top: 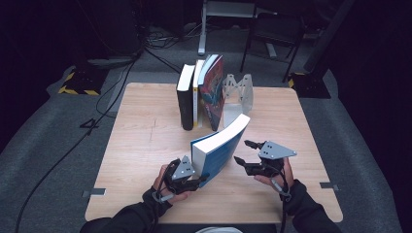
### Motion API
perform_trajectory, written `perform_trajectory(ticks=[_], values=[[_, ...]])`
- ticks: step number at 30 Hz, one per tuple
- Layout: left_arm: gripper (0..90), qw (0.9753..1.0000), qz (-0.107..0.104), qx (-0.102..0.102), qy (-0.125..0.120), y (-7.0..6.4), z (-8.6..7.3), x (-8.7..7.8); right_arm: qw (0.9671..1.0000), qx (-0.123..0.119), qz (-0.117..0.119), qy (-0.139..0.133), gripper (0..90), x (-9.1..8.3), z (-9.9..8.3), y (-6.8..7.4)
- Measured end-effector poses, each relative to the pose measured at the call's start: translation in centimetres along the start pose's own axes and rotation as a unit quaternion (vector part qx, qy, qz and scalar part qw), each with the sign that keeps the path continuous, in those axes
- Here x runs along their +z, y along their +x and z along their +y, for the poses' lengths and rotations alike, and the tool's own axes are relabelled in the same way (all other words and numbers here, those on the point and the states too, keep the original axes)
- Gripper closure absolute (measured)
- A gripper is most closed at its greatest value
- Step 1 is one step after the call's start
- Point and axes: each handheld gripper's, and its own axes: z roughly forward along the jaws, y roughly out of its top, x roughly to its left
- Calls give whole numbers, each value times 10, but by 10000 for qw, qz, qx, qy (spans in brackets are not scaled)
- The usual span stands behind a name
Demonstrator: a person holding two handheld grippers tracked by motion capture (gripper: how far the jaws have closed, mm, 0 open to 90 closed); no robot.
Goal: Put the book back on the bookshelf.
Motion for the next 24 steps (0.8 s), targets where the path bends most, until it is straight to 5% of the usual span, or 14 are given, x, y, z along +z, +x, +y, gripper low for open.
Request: perform_trajectory(ticks=[9, 13, 24], values=[[586, 9981, -587, 156, 132, 22, -12, -22, 9994, -126, 266, 206, 292, 15, -4, -4], [580, 9961, -841, 158, 195, 34, -18, -31, 9976, -197, 631, 228, 278, 25, -2, -2], [586, 9948, -968, 177, 245, 46, -21, -35, 9871, -500, 1421, 541, 258, 59, 3, 5]])
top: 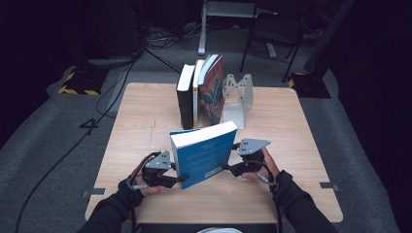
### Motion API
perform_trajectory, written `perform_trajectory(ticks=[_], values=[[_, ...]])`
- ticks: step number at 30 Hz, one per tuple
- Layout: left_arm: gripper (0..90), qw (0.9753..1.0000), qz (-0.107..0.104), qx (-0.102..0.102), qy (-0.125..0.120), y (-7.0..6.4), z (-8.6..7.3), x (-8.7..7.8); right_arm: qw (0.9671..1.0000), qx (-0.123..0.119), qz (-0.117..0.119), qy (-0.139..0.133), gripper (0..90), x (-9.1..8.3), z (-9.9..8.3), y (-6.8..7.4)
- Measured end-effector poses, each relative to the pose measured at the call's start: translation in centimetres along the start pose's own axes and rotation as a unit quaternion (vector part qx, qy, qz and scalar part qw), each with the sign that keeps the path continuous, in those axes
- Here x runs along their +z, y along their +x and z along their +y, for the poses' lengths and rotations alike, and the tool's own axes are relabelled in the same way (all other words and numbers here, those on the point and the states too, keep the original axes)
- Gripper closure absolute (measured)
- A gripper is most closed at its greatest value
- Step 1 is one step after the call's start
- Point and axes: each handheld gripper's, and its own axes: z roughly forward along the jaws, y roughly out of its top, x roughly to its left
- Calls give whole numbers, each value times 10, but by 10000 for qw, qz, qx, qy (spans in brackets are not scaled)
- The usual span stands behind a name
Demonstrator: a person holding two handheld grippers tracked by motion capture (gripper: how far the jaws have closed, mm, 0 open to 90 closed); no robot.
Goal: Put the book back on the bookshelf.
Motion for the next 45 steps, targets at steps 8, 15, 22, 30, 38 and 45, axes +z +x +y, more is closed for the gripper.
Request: perform_trajectory(ticks=[8, 15, 22, 30, 38, 45], values=[[536, 9996, 263, -83, -20, 2, -3, -5, 9993, -77, 321, 154, 410, 3, -2, 2], [469, 9983, 485, -289, -146, 14, -4, -10, 9970, -487, 499, 334, 560, -16, -6, 14], [413, 9968, 666, -390, -198, 17, 1, -3, 9984, -431, 365, -71, 519, -24, 11, 23], [344, 9964, 678, -451, -215, 21, 11, 12, 9976, -296, 157, -611, 556, -47, 39, 30], [254, 9981, 513, -330, -94, 26, 31, 38, 9979, -350, -123, -525, 576, -68, 46, 39], [242, 9989, 345, -281, -175, 32, 43, 59, 9986, -84, -283, -439, 583, -84, 40, 31]])
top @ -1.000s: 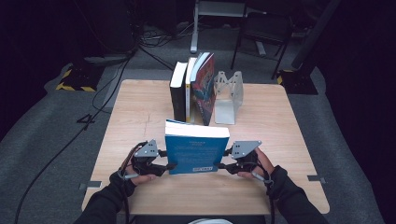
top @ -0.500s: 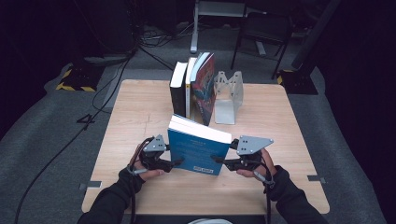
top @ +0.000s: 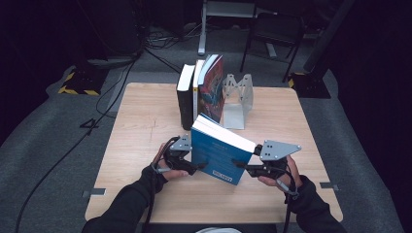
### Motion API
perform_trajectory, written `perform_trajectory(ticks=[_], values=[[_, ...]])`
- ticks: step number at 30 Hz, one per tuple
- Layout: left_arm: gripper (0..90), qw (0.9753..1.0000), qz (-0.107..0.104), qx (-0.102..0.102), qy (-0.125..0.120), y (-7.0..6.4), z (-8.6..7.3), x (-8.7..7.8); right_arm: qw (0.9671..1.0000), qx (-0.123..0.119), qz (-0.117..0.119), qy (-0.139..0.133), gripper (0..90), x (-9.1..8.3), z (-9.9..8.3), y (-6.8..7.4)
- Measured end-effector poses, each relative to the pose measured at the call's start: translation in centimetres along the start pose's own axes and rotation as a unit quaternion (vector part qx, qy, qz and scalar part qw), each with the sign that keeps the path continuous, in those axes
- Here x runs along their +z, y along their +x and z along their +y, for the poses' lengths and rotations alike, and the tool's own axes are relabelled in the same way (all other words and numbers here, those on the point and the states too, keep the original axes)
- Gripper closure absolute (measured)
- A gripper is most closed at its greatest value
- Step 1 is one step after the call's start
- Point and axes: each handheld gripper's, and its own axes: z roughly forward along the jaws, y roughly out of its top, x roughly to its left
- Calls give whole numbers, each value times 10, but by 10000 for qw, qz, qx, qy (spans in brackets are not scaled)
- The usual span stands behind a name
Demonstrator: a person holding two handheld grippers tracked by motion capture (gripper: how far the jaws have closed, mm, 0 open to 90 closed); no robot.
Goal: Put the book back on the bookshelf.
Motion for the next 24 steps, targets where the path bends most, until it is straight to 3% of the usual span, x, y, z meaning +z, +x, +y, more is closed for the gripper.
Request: perform_trajectory(ticks=[12, 18, 21, 24], values=[[200, 9999, -117, 118, 5, 0, 17, 26, 9995, 88, -306, 41, 568, -21, 7, -6], [179, 9999, -71, 80, -10, -3, 17, 28, 9991, 120, -289, 283, 554, -22, 24, -10], [176, 10000, -56, 52, -45, -4, 16, 27, 9986, 354, -168, 341, 545, -19, 34, -13], [175, 10000, -56, 43, -47, -4, 15, 27, 9984, 397, -141, 375, 549, -16, 37, -15]])
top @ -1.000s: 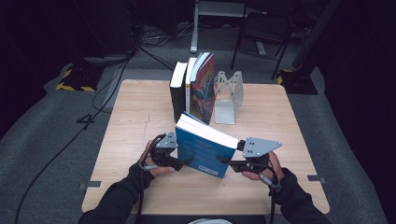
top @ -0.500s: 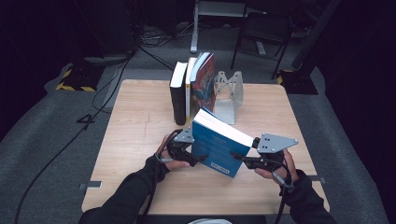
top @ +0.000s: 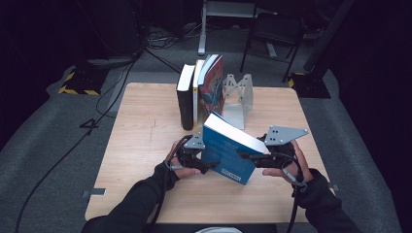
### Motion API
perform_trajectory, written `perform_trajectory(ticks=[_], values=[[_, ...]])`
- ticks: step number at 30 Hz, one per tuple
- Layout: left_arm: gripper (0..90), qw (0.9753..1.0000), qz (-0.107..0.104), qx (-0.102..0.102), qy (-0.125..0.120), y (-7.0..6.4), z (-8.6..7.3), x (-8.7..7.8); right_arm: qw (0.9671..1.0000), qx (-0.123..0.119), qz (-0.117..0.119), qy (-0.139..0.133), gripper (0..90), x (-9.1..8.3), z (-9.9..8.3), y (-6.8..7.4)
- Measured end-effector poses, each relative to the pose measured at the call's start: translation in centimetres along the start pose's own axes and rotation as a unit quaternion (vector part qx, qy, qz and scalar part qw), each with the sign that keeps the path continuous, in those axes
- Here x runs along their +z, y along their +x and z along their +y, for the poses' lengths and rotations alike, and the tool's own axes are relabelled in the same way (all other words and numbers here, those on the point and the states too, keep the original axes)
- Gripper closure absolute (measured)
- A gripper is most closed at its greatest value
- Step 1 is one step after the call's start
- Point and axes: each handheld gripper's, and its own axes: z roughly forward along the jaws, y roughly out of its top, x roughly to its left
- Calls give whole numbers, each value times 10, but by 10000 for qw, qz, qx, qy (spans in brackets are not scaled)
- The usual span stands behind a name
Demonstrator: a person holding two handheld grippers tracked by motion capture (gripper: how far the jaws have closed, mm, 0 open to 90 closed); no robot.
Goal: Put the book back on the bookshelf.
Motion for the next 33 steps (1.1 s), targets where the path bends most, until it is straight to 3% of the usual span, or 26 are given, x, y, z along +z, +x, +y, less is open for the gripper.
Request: perform_trajectory(ticks=[5, 7, 11, 16, 18, 20, 22, 23, 25, 26, 28, 29, 32, 33], values=[[204, 9999, 93, 39, 98, 1, -3, -3, 9998, -15, 7, 192, 571, 1, 4, -2], [237, 9992, 312, 25, 268, -1, -8, -8, 9995, 24, 42, 314, 571, 3, 7, -2], [257, 9984, 361, 55, 434, -3, -15, -14, 9987, 87, 160, 471, 570, 5, 11, -5], [243, 9970, 491, -124, 586, -9, -26, -37, 9980, 95, 93, 626, 586, 5, 15, -6], [226, 9958, 596, -17, 697, -15, -35, -48, 9981, 128, 104, 590, 591, 5, 14, -7], [225, 9934, 724, -37, 889, -20, -50, -59, 9981, 155, 56, 590, 595, 4, 14, -6], [224, 9919, 758, -205, 994, -22, -64, -67, 9981, 191, 26, 584, 597, 4, 14, -6], [223, 9891, 929, -261, 1114, -24, -69, -71, 9981, 203, 0, 581, 598, 4, 14, -6], [225, 9800, 1468, -320, 1306, -32, -74, -77, 9981, 216, -28, 574, 598, 3, 13, -4], [229, 9800, 1468, -320, 1306, -32, -74, -77, 9981, 216, -28, 574, 598, 3, 13, -4], [224, 9781, 1542, -512, 1299, -40, -79, -84, 9981, 238, -12, 576, 599, 1, 12, -5], [220, 9788, 1478, -606, 1282, -42, -81, -85, 9979, 285, -27, 576, 599, 0, 12, -6], [198, 9755, 1482, -830, 1400, -44, -88, -87, 9975, 395, -68, 577, 599, -4, 9, -9], [195, 9728, 1519, -959, 1464, -42, -92, -86, 9973, 427, -84, 584, 599, -5, 9, -9]])
